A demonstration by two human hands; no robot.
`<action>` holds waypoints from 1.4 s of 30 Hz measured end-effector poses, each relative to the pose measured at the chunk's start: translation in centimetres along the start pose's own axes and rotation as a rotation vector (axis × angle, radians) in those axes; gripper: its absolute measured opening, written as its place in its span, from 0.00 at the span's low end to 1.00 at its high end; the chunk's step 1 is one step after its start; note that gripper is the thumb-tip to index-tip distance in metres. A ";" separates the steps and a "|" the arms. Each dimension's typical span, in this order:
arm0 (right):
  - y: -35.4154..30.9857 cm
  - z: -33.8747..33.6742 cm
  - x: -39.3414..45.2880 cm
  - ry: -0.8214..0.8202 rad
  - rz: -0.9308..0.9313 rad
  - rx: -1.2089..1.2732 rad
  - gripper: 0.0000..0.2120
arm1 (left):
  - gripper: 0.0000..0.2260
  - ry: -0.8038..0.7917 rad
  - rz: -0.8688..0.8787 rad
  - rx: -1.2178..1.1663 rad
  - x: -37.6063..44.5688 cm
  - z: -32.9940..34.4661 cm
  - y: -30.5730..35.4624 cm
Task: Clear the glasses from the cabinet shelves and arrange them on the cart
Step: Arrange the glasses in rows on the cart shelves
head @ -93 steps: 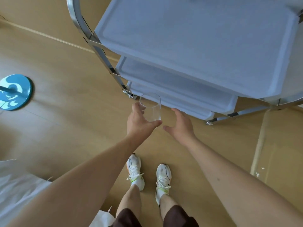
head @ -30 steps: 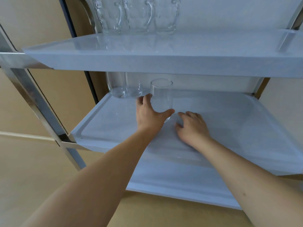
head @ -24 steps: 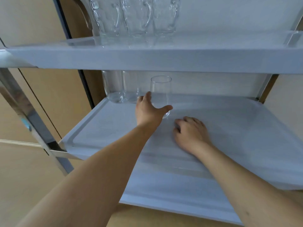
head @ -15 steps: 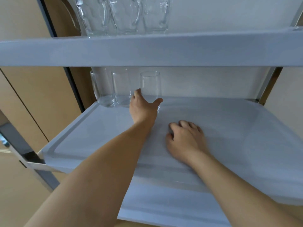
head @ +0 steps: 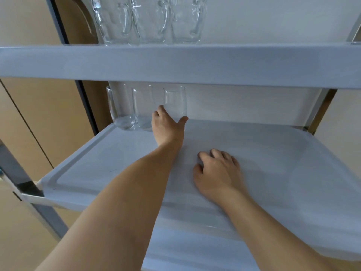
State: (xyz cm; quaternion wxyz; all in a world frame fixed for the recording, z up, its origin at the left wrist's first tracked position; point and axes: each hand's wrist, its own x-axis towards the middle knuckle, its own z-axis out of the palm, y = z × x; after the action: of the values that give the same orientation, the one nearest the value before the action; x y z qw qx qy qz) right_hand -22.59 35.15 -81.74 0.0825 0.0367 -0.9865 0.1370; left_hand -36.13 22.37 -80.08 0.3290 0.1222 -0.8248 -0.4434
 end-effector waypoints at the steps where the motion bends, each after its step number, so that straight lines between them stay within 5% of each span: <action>1: 0.0 0.0 0.0 0.002 -0.001 -0.002 0.07 | 0.35 -0.011 0.000 0.003 -0.1 0.0 0.0; 8: 0.2 0.2 0.2 0.005 -0.011 -0.030 0.13 | 0.39 -0.113 -0.038 0.083 -1.3 -1.9 -0.7; 15: 0.4 -0.3 0.1 0.004 0.003 -0.022 0.15 | 0.27 -0.326 0.227 0.320 -3.8 -6.8 -1.1; 22: 0.3 -3.6 -4.7 -0.185 0.079 -0.064 0.29 | 0.25 -0.570 0.157 0.520 -7.8 -13.6 0.4; 42: -6.4 -30.7 -19.5 -0.603 0.268 0.069 0.29 | 0.27 -1.049 -0.019 0.573 -14.1 -35.2 24.3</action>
State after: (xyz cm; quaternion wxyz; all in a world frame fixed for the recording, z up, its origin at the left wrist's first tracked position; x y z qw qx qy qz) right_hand 1.83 38.46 -54.32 -0.2331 -0.0517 -0.9573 0.1630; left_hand -0.38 20.45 -52.69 -0.1723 -0.0215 -0.9627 -0.2074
